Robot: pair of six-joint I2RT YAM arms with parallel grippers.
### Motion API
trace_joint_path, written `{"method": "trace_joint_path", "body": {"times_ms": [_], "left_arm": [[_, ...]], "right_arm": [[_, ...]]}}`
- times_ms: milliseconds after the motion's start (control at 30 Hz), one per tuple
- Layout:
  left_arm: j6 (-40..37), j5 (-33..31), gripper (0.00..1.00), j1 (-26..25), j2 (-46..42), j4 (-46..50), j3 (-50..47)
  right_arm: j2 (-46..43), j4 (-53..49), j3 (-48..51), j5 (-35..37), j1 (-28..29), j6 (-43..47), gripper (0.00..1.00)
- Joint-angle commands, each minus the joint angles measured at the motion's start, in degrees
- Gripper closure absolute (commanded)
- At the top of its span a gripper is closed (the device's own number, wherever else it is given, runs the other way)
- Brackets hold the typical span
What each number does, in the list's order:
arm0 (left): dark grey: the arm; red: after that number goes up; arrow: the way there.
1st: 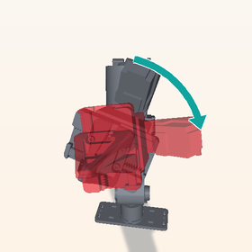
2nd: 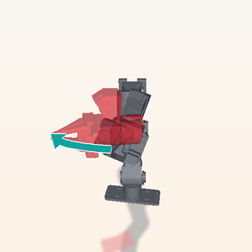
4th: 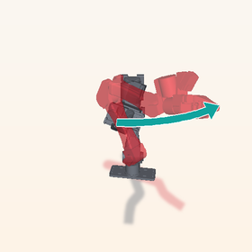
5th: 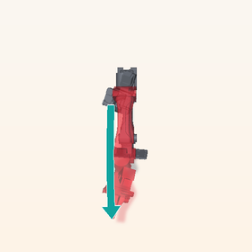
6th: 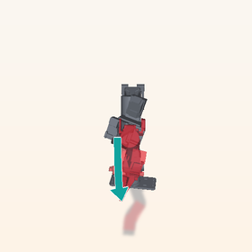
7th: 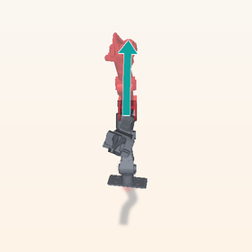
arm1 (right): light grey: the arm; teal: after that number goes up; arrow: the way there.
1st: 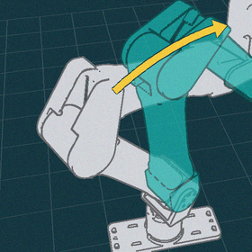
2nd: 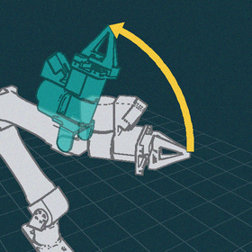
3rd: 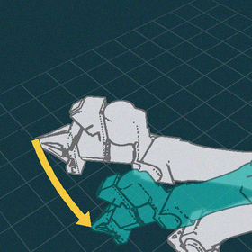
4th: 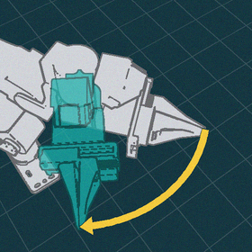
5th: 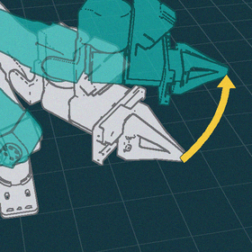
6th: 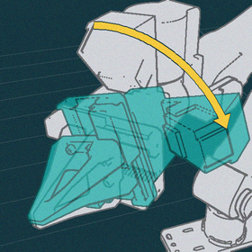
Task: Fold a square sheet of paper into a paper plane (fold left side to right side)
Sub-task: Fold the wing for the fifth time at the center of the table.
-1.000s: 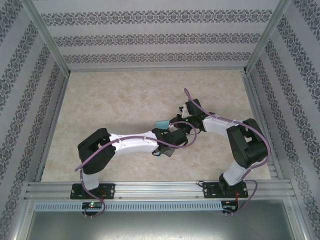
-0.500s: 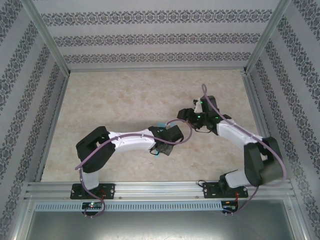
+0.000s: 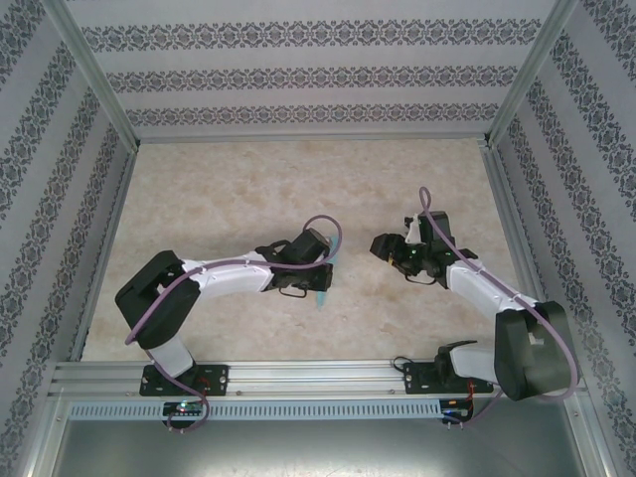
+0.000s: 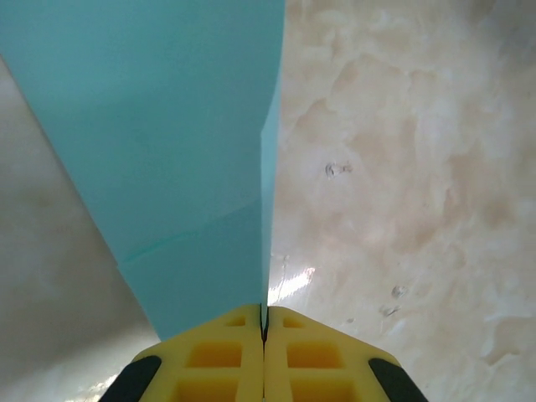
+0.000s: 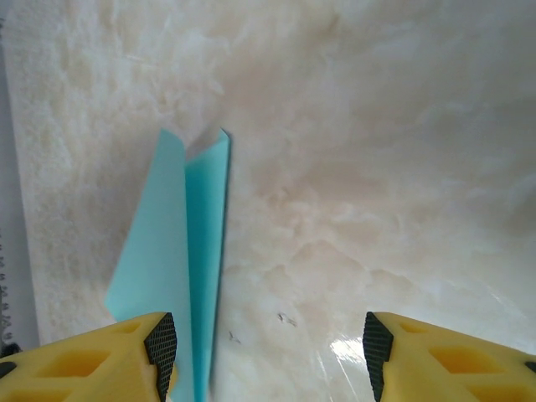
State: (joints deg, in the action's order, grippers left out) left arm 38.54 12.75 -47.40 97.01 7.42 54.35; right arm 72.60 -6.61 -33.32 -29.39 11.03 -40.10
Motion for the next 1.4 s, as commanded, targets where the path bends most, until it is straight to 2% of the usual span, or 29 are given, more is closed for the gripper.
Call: {"method": "trace_joint_path", "body": {"times_ms": [0,133,233,400,667,1033,1200,1367], "left_arm": [[5.82,7.32,0.93,1.65,-0.03,-10.41,-2.86],[10.16,10.47,0.95,3.16,0.81,-17.54,-6.55],[10.82,10.93,0.96,3.54,0.42,-19.19,-7.50],[12.45,12.63,0.96,4.04,0.18,-22.36,-8.40],[19.41,17.99,0.99,7.95,1.86,-34.46,-14.73],[23.82,23.33,1.00,11.26,5.35,-46.40,-19.19],[25.41,23.99,1.00,11.52,6.87,-49.47,-19.63],[25.98,23.92,1.00,11.82,6.22,-50.11,-20.15]], "right_arm": [[0.71,1.57,0.87,-0.17,2.11,1.95,0.38],[2.34,2.94,0.72,0.88,5.12,1.77,0.38],[3.86,4.20,0.46,1.27,6.62,1.34,0.39],[6.76,6.54,-0.32,0.52,8.21,0.77,0.39],[10.48,13.57,-0.66,-0.55,11.13,-3.10,0.37],[14.30,14.94,-2.97,-0.41,13.50,-4.00,0.36],[16.20,20.11,-2.69,-0.41,14.01,-7.16,0.35],[19.07,22.28,-4.56,0.22,15.29,-9.60,0.40]]}}
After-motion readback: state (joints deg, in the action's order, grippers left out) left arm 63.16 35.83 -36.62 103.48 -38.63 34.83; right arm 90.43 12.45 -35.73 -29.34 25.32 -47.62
